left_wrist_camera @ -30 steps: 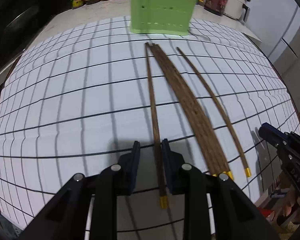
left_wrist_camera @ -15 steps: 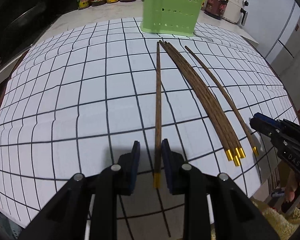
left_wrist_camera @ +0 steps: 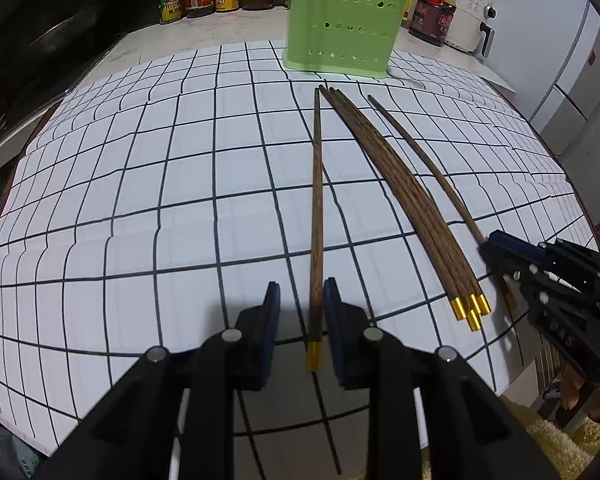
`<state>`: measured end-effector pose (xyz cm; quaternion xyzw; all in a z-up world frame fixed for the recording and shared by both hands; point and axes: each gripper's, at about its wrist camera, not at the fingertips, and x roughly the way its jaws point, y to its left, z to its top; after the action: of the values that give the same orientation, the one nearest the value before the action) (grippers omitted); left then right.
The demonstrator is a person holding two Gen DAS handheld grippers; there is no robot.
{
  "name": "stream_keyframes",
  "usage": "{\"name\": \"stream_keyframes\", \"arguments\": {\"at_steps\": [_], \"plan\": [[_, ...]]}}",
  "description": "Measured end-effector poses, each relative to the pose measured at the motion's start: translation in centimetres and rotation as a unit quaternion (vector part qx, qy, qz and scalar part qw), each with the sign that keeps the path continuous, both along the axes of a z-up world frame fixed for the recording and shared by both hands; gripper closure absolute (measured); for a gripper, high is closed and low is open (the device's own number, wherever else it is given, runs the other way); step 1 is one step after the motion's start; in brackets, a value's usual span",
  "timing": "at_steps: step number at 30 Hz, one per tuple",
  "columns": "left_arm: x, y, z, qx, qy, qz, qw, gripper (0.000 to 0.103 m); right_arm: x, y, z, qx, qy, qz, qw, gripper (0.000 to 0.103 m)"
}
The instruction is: Organize utensils
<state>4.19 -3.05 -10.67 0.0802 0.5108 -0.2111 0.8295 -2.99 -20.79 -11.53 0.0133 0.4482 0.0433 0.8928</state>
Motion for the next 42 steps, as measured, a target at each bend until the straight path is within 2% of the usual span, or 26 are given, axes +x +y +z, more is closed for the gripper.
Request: {"name": "stream_keyframes", "arguments": {"at_steps": [7, 12, 19, 24, 27, 32, 37, 42], "plan": [[-0.3, -0.4, 0.1, 0.004, -0.007, 0.007, 0.9999, 0.08, 0.9, -1.7, 0.0, -0.02, -0.001, -0.034, 0.999, 0.096], [-0.8, 0.4, 0.1, -0.014, -0.002, 0.002, 0.9999, 0.08, 0.0, -2.0, 0.0, 0.002, 0.0, -0.025, 1.0, 0.086], [-3.4, 0.3, 0.0, 0.015, -0.035, -0.017, 0.9991, 0.079, -2.8, -1.7, -0.1, 0.0, -0.012, -0.016, 1.0, 0.083], [-3.9, -0.4, -0.1, 0.019, -0.044, -0.015, 0.9988, 0.067, -4.0, -1.6, -0.1, -0.001, -0.021, -0.011, 1.0, 0.083], [-3.9, -0.7, -0.1, 0.025, -0.045, -0.012, 0.9986, 0.066, -4.3, -1.7, -0.2, 0.0, -0.025, -0.007, 1.0, 0.083], [-3.7, -0.6, 0.0, 0.025, -0.043, -0.007, 0.9988, 0.067, -4.3, -1.8, -0.2, 0.008, -0.03, -0.009, 0.999, 0.081], [-3.7, -0.6, -0.1, 0.034, -0.054, -0.004, 0.9979, 0.076, -4.0, -1.3, -0.3, 0.004, -0.037, -0.005, 0.999, 0.082], [-3.7, -1.1, -0.3, 0.046, -0.068, -0.006, 0.9966, 0.077, -4.4, -0.2, -0.4, -0.025, -0.042, 0.01, 0.999, 0.082]]}}
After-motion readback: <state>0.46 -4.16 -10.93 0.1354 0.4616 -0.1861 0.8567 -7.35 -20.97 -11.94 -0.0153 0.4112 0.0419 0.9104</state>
